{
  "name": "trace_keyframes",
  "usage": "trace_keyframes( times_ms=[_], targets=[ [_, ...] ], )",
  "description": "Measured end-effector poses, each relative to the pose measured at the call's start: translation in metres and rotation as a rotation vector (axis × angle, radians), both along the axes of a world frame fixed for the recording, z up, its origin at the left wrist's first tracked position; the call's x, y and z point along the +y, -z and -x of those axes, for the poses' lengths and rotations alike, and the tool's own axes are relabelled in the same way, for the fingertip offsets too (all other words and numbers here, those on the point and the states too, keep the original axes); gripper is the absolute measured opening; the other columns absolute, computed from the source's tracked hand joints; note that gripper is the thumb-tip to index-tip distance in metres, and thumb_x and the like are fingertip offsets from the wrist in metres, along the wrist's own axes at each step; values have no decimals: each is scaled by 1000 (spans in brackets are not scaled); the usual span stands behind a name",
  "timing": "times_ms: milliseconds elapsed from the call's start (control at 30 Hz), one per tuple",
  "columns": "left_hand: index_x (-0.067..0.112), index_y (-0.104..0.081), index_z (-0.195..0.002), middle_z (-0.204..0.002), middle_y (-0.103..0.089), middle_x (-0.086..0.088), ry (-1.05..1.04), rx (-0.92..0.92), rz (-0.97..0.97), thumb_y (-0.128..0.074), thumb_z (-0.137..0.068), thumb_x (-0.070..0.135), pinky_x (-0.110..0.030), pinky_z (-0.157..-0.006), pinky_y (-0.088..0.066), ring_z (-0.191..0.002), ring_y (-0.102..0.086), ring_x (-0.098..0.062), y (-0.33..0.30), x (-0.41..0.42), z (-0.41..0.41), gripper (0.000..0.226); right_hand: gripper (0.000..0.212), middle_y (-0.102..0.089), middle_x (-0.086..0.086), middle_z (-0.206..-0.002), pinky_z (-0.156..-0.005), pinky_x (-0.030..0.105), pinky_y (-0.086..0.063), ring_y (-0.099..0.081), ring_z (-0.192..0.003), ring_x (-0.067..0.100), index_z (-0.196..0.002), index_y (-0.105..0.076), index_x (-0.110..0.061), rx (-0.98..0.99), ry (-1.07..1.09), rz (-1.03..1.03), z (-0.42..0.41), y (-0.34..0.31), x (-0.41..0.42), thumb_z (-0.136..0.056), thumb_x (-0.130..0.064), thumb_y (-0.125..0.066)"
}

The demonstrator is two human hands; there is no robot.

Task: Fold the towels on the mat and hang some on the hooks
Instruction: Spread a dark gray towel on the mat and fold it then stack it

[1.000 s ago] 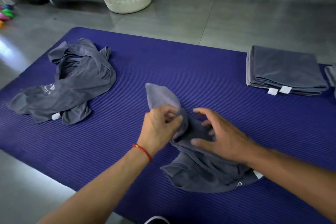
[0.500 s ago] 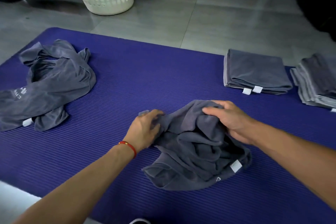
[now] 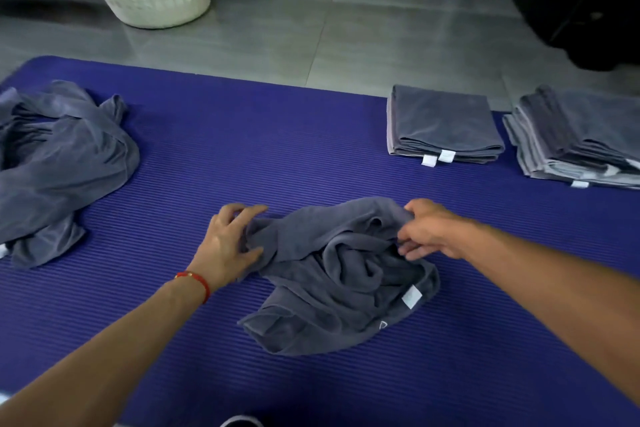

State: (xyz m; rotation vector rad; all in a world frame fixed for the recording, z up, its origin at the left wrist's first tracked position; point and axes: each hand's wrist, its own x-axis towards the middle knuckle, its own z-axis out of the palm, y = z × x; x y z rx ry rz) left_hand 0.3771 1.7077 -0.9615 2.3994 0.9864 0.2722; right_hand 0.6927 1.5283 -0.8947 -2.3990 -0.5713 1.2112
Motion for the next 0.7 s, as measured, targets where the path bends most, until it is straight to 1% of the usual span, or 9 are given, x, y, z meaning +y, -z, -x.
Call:
trace_keyframes(
  times_ms=[67, 133, 167, 267, 300, 400, 533, 600, 700],
  targets=[
    [31, -48, -144, -125, -45, -2, -100, -27, 68, -81, -82, 17, -38, -90, -53, -99, -55, -18, 9, -14, 16, 72, 23, -72, 18, -102, -71, 40, -65, -71, -80, 20, -110, -60, -11, 20, 30, -100, -3, 7, -6, -93, 5, -60],
    [26, -52, -138, -112, -51, 2, -159, -72, 65, -83, -80, 21, -35, -81, -55, -88, -57, -8, 16, -25, 25, 66, 11, -72, 13, -98, -77, 43, -64, -68, -79, 19, -101, -63, -14, 33, 58, -167, -2, 9, -9, -94, -5, -64],
    [26, -54, -134, -110, -52, 3, -170, -86, 66, -86, -78, 24, -32, -79, -54, -87, -57, -8, 17, -30, 27, 64, 6, -72, 9, -97, -77, 42, -63, -68, -80, 19, -99, -64, -16, 65, 61, -171, -1, 8, -10, -94, -14, -66],
    [31, -49, -129, -111, -56, 6, -174, -108, 111, -86, -76, 17, -29, -81, -51, -95, -58, -13, 19, -41, 25, 66, 19, -72, 3, -94, -71, 38, -62, -72, -84, 20, -98, -65, -17, 24, 59, -164, 0, 11, -6, -91, -34, -72],
    [29, -50, -131, -109, -59, 7, -174, -106, 115, -83, -77, 12, -33, -82, -53, -95, -59, -14, 19, -44, 25, 66, 21, -73, 4, -93, -68, 37, -63, -73, -84, 21, -97, -65, -16, -33, 61, -169, 1, 11, -3, -91, -34, -73],
    [25, -57, -128, -97, -68, 15, -281, -155, 92, -77, -84, 7, -36, -80, -56, -85, -66, -11, 14, -45, 24, 52, 4, -73, 12, -93, -64, 40, -65, -75, -75, 25, -91, -66, -13, -160, 83, -195, 1, 18, 6, -95, -15, -64],
    [25, -67, -105, -90, -70, 11, -523, -342, 158, -74, -88, 12, -32, -78, -56, -83, -67, -5, -12, -29, 20, 23, 17, -72, 12, -92, -68, 46, -64, -75, -73, 30, -86, -65, -21, -350, 150, -237, -15, 20, 10, -96, -10, -58],
    [22, -71, -101, -93, -73, 6, -556, -421, 143, -73, -91, 16, -33, -81, -58, -85, -69, -8, -29, -14, 18, 11, 24, -71, 13, -96, -65, 41, -64, -74, -76, 28, -85, -65, -21, -264, 305, -369, -26, 10, 12, -97, -3, -55],
    [13, -74, -106, -95, -75, -1, -537, -614, 164, -68, -95, 16, -12, -77, -54, -84, -68, 3, -62, 9, 5, 12, 34, -68, 13, -97, -57, 36, -60, -69, -79, 24, -92, -61, -18, 37, 494, -600, -42, -24, 23, -98, 8, -41]
  ],
)
